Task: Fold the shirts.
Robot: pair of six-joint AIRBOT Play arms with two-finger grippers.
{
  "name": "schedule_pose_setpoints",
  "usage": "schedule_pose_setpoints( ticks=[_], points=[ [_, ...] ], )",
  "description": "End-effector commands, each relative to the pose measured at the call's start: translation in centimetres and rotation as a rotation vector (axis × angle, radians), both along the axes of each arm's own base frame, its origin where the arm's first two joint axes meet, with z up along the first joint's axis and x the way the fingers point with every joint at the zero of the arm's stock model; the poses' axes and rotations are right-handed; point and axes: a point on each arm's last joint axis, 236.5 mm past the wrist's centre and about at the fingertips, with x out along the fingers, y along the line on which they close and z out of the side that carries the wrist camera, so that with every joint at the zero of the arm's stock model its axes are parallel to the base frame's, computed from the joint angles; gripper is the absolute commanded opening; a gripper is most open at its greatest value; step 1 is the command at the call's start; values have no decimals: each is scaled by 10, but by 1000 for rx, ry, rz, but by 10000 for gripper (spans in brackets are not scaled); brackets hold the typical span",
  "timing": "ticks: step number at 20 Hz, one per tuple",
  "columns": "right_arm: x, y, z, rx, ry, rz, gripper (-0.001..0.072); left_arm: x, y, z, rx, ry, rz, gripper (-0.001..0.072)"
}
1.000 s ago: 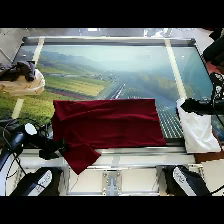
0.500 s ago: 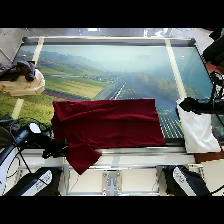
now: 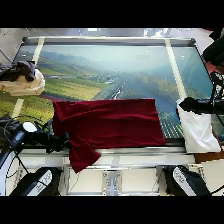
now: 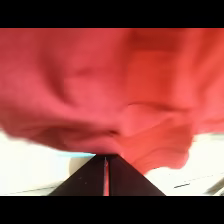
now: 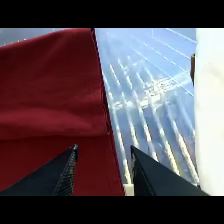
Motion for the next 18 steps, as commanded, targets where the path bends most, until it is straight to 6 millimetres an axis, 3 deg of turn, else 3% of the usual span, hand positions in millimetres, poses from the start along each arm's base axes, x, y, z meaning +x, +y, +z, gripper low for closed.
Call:
schedule_pose_setpoints(
  ticks=[1, 2, 4, 7, 9, 13, 18],
  points=[
    [-2, -5, -4, -19, 12, -6, 384, 10, -1, 31, -11, -102, 21, 11],
    [-5, -6, -11, -20, 34, -18, 384, 17, 1, 39, -3, -147, 30, 11],
    [-28, -5, -48, 15, 148, -56, 386, 26, 4, 51, 11, -204, 50, 11],
    [-90, 4, -128, 148, 374, -147, 387, 29, 3, 55, 8, -222, 52, 10],
    [-123, 13, -158, 241, 463, -182, 386, 29, 3, 56, 8, -223, 51, 11],
    [-144, 25, -169, 333, 530, -157, 387, 29, 3, 56, 8, -224, 49, 11],
    [-141, 44, -184, 476, 609, -159, 386, 29, 3, 56, 8, -224, 49, 11]
  ],
)
